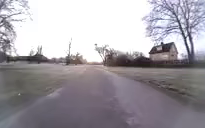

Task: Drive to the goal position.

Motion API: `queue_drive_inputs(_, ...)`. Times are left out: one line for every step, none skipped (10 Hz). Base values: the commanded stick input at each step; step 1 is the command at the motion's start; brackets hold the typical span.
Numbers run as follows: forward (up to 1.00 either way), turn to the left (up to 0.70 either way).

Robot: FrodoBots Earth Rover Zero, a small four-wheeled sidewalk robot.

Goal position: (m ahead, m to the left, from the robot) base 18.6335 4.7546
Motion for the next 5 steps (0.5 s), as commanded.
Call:
queue_drive_inputs(1.0, 0.0)
queue_drive_inputs(1.0, 0.0)
queue_drive_inputs(1.0, 0.0)
queue_drive_inputs(1.0, 0.0)
queue_drive_inputs(1.0, 0.0)
